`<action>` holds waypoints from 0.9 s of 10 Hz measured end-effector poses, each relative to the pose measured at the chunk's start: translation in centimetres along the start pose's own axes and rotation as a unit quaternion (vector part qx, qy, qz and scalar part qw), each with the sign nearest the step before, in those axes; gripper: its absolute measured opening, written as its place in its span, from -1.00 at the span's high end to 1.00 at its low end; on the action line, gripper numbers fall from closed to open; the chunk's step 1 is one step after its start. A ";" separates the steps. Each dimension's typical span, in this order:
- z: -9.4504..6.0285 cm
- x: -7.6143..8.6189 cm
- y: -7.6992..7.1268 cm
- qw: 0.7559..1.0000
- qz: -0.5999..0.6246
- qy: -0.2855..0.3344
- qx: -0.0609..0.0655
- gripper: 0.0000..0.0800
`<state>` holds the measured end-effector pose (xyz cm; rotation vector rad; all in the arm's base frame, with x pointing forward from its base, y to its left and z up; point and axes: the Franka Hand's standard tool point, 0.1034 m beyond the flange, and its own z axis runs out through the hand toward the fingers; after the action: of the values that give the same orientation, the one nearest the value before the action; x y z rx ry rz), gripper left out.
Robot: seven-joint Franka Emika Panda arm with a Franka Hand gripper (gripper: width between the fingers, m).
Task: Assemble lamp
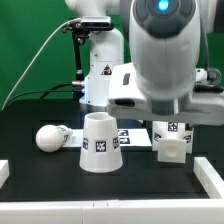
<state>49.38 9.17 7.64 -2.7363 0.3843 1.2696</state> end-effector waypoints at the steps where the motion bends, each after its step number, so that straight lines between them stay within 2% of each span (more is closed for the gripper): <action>1: 0.0 0.3 -0.3 1.000 0.003 0.001 0.000 -0.75; 4: -0.1 0.4 0.0 1.000 0.006 0.002 0.001 -0.75; 5: 0.0 0.6 0.0 1.000 -0.004 0.004 -0.009 -0.75; 6: 0.5 0.8 -0.6 0.999 -0.026 0.010 -0.024 -0.75; 7: 0.9 1.3 -1.0 0.999 -0.044 0.015 -0.026 -0.75; 9: 1.0 1.7 -0.4 0.999 -0.036 0.021 -0.022 -0.75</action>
Offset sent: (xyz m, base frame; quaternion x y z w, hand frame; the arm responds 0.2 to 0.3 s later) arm 0.0000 0.0000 0.0000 0.0000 0.0000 0.0000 1.0000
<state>49.85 9.47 5.69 -2.7897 0.2603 1.2200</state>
